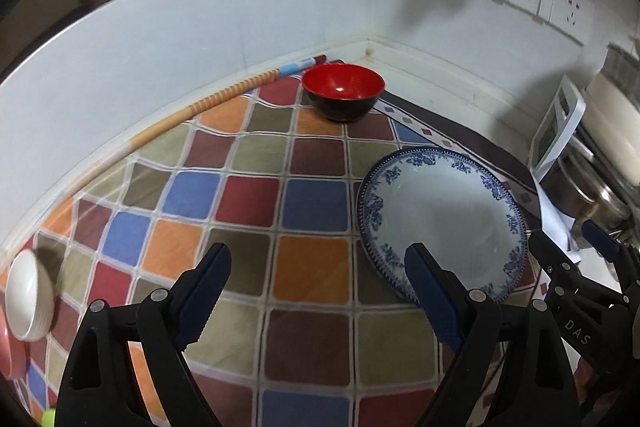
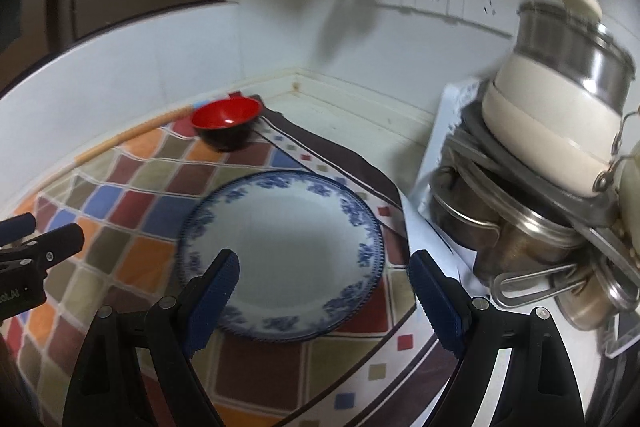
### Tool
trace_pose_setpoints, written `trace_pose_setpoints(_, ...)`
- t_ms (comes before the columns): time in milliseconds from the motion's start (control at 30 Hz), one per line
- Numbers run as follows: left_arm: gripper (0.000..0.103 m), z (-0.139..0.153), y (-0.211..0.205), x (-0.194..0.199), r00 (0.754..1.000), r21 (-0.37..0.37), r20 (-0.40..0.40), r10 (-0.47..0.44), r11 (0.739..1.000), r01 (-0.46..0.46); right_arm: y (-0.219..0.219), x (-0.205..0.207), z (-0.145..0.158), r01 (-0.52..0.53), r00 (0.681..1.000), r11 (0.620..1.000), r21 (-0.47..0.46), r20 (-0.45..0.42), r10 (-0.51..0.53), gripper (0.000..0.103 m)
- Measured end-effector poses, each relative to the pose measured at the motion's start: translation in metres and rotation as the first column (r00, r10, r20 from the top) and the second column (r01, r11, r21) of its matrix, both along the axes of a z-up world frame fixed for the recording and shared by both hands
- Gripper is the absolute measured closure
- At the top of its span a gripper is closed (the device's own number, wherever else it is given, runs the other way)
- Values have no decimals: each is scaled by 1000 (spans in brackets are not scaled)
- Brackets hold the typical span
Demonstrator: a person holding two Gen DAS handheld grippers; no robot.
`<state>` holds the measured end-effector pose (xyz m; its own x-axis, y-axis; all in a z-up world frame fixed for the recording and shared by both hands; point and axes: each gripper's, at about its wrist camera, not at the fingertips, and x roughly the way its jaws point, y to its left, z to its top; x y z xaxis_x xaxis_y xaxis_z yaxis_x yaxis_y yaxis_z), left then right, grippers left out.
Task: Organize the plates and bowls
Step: 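Move both grippers to the second blue-and-white plate rim, then close both grippers on the blue-and-white plate rim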
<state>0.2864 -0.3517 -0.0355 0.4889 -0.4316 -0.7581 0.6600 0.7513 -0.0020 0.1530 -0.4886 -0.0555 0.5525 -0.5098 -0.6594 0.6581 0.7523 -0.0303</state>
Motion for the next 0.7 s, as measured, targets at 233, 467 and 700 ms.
trace_pose_setpoints(233, 22, -28, -37, 20, 999, 39, -14, -48, 998, 49, -29, 10, -27, 66, 997, 998, 26, -34, -65, 16)
trace_pose_setpoints(467, 28, -52, -55, 33, 997, 70, -15, -72, 995, 72, -37, 22, -47, 97, 991, 995, -33, -87, -99, 16)
trace_pose_setpoints(700, 36, -67, -70, 44, 995, 77, -49, -86, 993, 90, -46, 32, -57, 100, 988, 992, -76, -112, -108, 18)
